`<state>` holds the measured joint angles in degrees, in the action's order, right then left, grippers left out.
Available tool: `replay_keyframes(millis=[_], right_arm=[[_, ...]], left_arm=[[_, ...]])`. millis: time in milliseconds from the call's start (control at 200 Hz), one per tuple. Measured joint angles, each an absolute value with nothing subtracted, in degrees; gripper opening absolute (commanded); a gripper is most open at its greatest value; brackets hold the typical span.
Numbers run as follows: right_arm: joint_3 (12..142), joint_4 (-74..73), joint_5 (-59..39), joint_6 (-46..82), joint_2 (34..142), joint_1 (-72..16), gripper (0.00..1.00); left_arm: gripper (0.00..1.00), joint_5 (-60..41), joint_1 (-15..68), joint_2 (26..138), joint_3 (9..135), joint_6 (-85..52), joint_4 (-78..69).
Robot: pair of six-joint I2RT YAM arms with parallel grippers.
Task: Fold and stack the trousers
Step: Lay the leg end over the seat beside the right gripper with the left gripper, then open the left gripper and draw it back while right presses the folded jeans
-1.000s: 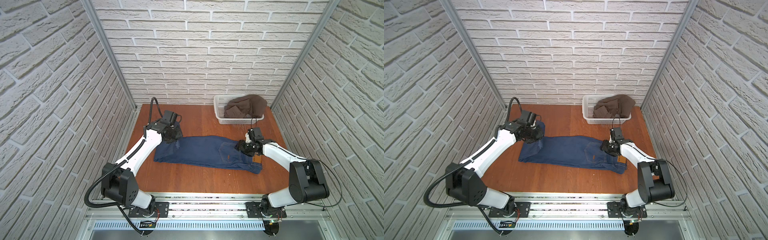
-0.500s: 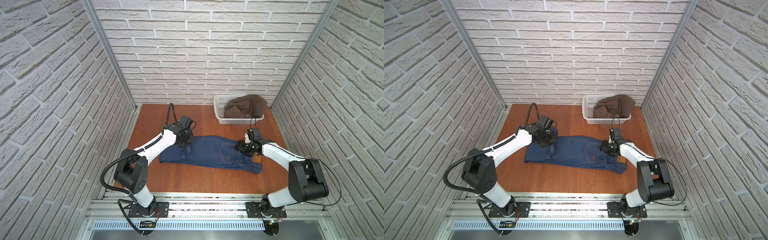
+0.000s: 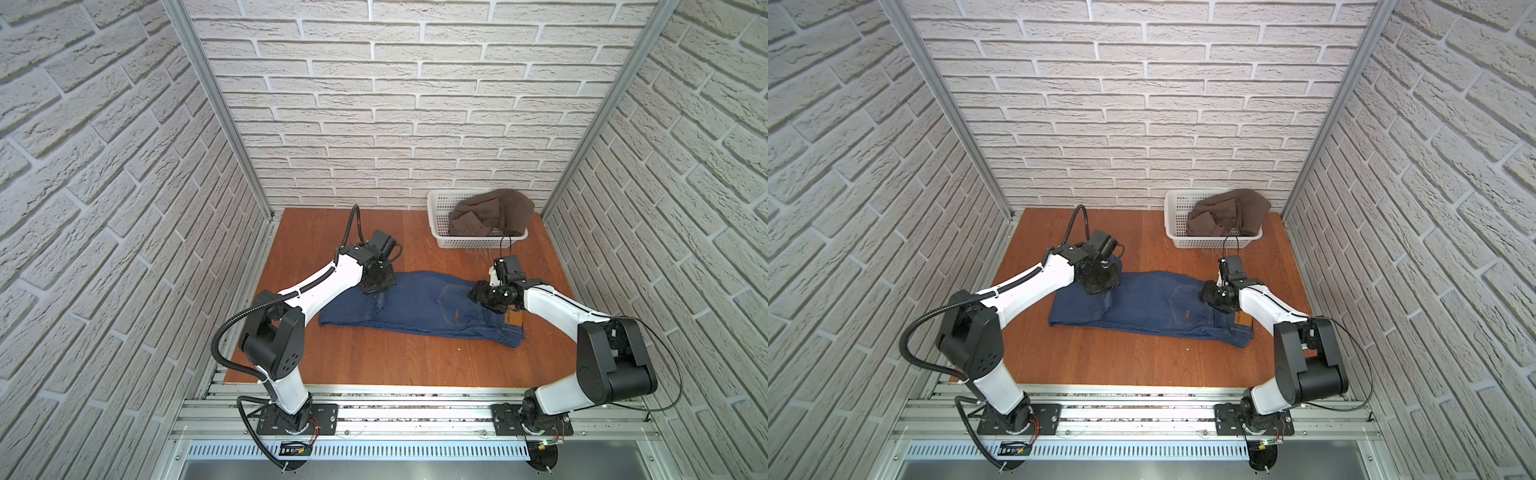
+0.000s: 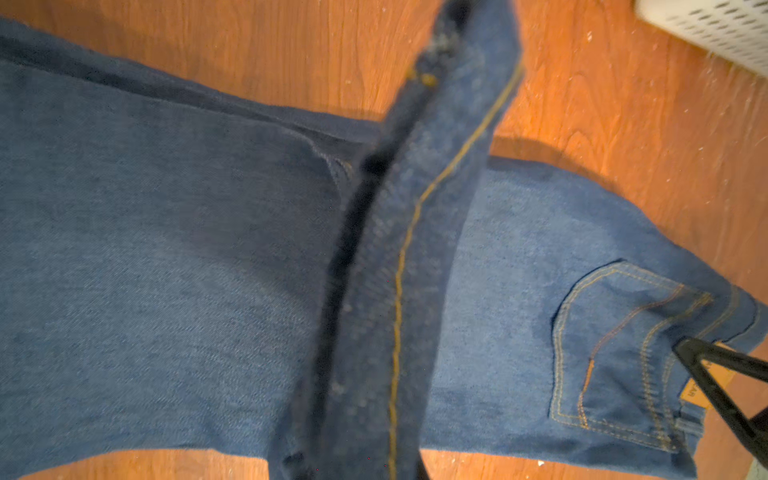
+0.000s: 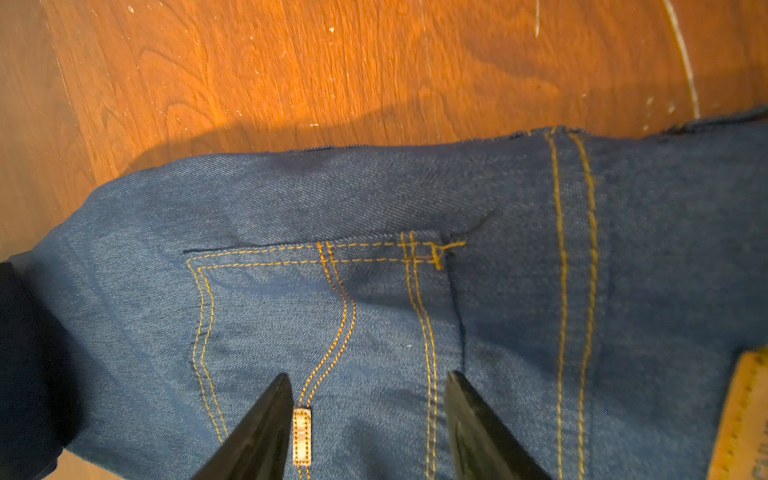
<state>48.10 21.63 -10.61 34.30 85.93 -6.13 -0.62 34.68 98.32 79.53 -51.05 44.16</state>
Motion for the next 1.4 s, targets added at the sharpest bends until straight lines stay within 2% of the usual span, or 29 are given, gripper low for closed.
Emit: replay_keyframes(millis=[475, 680, 760, 860, 1045, 1250, 1260, 1270, 1275, 1285, 1400], right_arm=[[48.1, 21.61, -10.61, 34.33, 87.2, -6.42, 0.61], [48.1, 21.58, -10.61, 34.33, 87.2, -6.61, 0.61], [48.1, 21.61, -10.61, 34.33, 87.2, -6.61, 0.61], [48.1, 21.61, -10.61, 34.33, 87.2, -6.61, 0.61], [48.1, 22.02, -10.57, 34.35, 86.8, -7.05, 0.62], [52.4, 25.58, -8.69, 34.37, 85.27, -12.38, 0.64], [52.77, 25.76, -8.54, 34.35, 85.27, -12.91, 0.64], [53.19, 25.89, -8.23, 34.39, 85.25, -13.37, 0.64], [53.32, 25.93, -8.19, 34.41, 85.25, -13.52, 0.64], [53.76, 26.02, -8.14, 34.46, 85.25, -14.09, 0.64], [58.26, 26.87, -6.2, 34.98, 85.43, -20.69, 0.65]], left_arm=[[0.0, -0.71, 38.61, 104.73, 79.09, -53.43, 40.82], [0.12, -0.71, 40.32, 106.39, 79.11, -54.33, 38.76], [0.34, -0.95, 40.86, 106.52, 79.13, -54.33, 38.5], [0.46, -1.93, 41.34, 106.45, 79.35, -54.52, 37.89], [0.55, -2.44, 41.82, 103.07, 79.61, -53.58, 37.63], [0.6, -0.89, 39.72, 92.6, 80.62, -51.09, 38.13], [0.68, -0.93, 39.33, 92.01, 80.58, -50.85, 38.13], [0.87, -0.91, 38.98, 91.5, 80.51, -50.81, 38.13], [0.92, -0.89, 38.85, 91.31, 80.51, -50.76, 38.13], [0.97, -0.91, 38.39, 90.78, 80.47, -50.43, 38.17], [0.98, -1.52, 30.96, 85.71, 77.91, -48.01, 37.93]])
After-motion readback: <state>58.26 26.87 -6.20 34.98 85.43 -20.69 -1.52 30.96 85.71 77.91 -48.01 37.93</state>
